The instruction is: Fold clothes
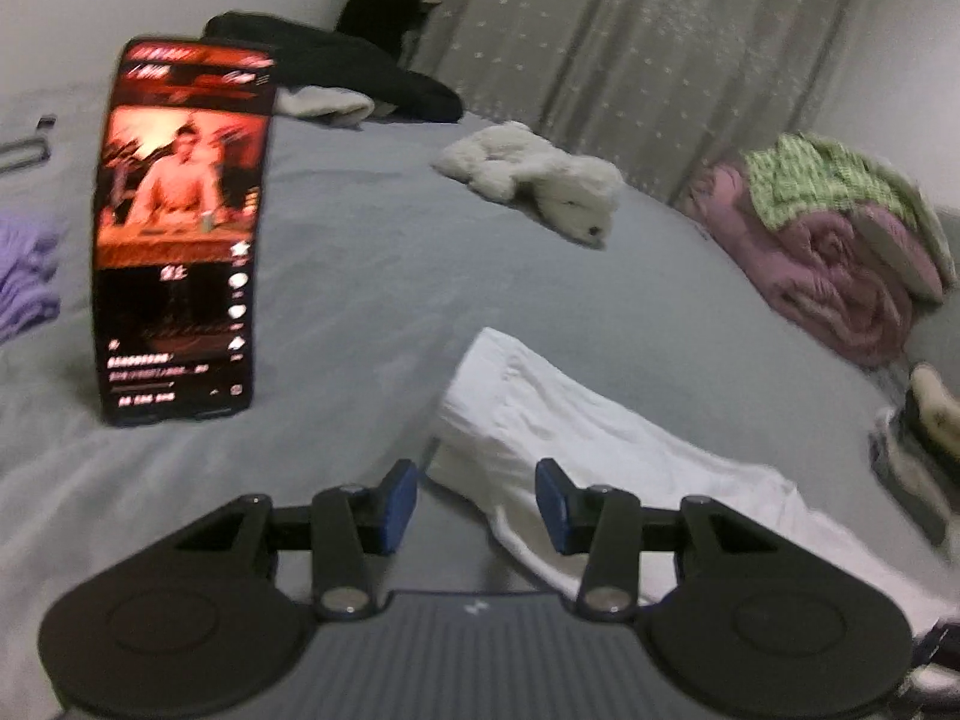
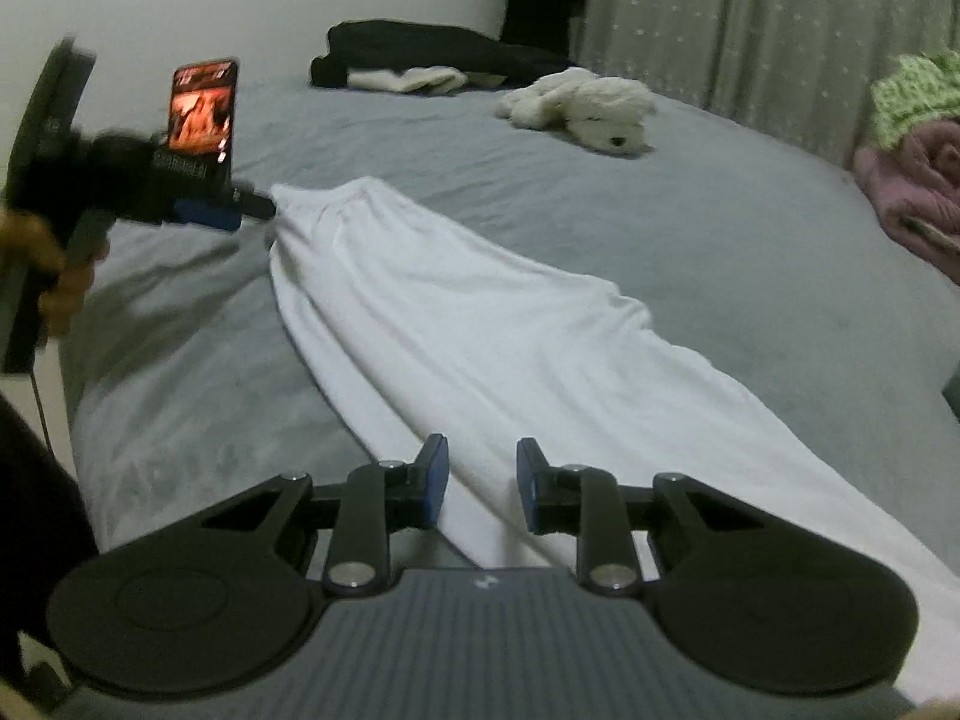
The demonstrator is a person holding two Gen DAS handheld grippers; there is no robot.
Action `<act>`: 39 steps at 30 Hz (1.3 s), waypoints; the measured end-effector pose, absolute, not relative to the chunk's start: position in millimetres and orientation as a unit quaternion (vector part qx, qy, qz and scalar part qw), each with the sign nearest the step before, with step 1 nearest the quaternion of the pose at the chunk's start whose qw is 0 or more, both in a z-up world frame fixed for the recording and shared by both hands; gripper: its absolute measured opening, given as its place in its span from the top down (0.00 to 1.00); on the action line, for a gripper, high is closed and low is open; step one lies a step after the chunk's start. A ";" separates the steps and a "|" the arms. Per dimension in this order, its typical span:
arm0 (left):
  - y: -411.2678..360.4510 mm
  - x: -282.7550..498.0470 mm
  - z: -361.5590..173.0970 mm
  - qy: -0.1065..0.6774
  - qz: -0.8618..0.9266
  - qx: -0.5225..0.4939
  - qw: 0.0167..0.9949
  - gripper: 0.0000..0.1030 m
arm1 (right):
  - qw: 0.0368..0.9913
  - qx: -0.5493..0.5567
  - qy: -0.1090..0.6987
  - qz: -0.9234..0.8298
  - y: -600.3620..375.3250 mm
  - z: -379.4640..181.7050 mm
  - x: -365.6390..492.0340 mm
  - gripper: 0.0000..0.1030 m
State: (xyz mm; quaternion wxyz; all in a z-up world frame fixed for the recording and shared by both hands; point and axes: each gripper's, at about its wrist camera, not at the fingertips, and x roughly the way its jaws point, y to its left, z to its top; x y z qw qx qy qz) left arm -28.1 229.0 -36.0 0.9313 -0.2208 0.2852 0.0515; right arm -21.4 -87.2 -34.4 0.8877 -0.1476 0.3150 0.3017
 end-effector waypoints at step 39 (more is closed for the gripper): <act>245.8 -24.3 -40.2 0.302 0.059 -0.216 0.927 0.94 | 0.841 -0.180 0.349 0.373 -82.9 -33.1 -17.2 0.75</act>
